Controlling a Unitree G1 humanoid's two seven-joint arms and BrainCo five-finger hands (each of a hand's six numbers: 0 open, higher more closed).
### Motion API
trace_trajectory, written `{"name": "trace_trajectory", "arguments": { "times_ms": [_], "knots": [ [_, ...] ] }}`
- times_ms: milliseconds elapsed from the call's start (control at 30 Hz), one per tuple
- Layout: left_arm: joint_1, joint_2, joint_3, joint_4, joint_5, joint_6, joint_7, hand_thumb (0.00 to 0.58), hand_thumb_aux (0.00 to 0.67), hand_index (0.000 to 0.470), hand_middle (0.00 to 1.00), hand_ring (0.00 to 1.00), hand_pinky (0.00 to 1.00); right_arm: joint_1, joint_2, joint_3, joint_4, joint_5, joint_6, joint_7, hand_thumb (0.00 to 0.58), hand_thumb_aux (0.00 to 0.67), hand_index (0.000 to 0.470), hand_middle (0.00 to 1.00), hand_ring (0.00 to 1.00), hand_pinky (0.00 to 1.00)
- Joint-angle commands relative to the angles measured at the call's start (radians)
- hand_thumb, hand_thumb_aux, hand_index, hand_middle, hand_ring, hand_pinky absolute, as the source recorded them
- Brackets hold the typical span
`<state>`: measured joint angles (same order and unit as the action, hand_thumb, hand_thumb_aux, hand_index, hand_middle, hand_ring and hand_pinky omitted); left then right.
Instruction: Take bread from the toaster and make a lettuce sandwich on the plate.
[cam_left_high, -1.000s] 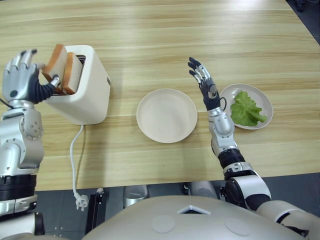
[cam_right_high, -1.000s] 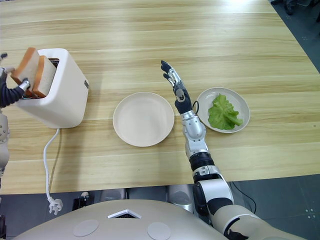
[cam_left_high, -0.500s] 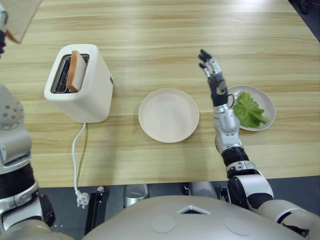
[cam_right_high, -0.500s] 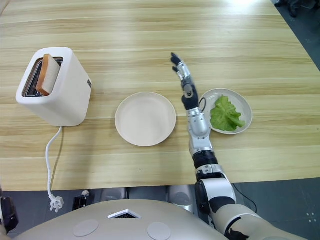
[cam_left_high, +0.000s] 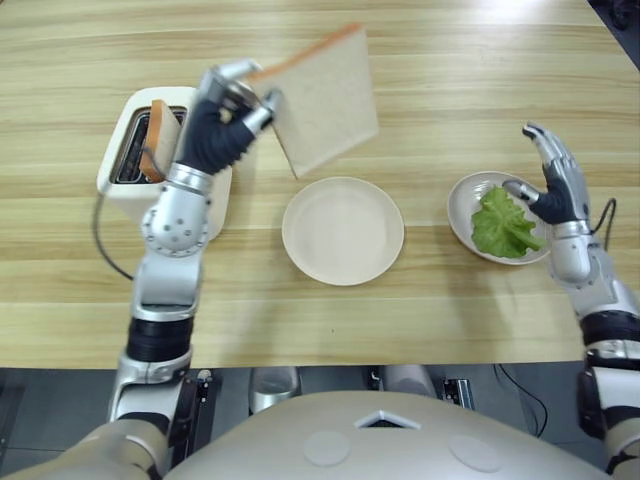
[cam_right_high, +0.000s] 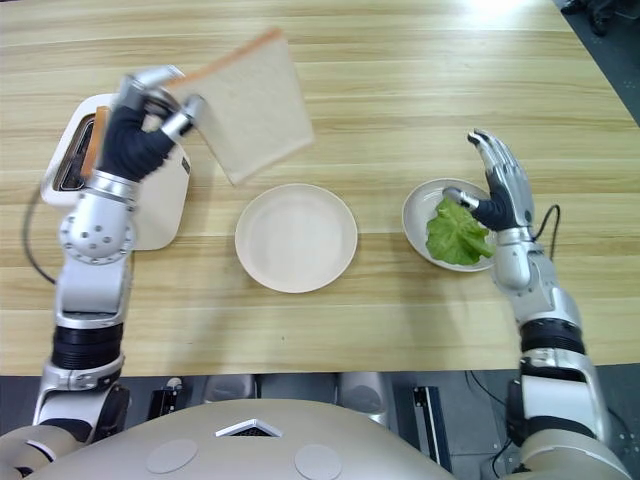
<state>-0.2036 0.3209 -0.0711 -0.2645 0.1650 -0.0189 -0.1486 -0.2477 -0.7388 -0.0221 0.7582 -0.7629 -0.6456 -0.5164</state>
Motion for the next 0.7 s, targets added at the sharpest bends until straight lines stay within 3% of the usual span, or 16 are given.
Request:
{"name": "trace_trajectory", "arguments": {
  "times_ms": [33, 300, 700],
  "knots": [
    [0.027, -0.022, -0.054, 0.122, -0.027, 0.014, -0.069, 0.58, 0.67, 0.46, 1.0, 1.0, 1.0, 0.017, -0.053, 0.107, 0.058, -0.128, 0.109, -0.106, 0.0, 0.0, 0.0, 0.0, 0.0, 0.0],
    [0.029, -0.043, -0.109, 0.325, -0.007, -0.007, -0.124, 0.58, 0.67, 0.46, 1.0, 1.0, 1.0, -0.005, -0.106, 0.294, 0.168, -0.254, 0.242, -0.228, 0.0, 0.0, 0.0, 0.0, 0.0, 0.0],
    [-0.1, -0.005, -0.175, 0.598, 0.045, -0.093, -0.222, 0.58, 0.67, 0.46, 1.0, 1.0, 1.0, -0.041, -0.106, 0.397, 0.227, -0.231, 0.281, -0.263, 0.0, 0.0, 0.0, 0.0, 0.0, 0.0]
  ]
}}
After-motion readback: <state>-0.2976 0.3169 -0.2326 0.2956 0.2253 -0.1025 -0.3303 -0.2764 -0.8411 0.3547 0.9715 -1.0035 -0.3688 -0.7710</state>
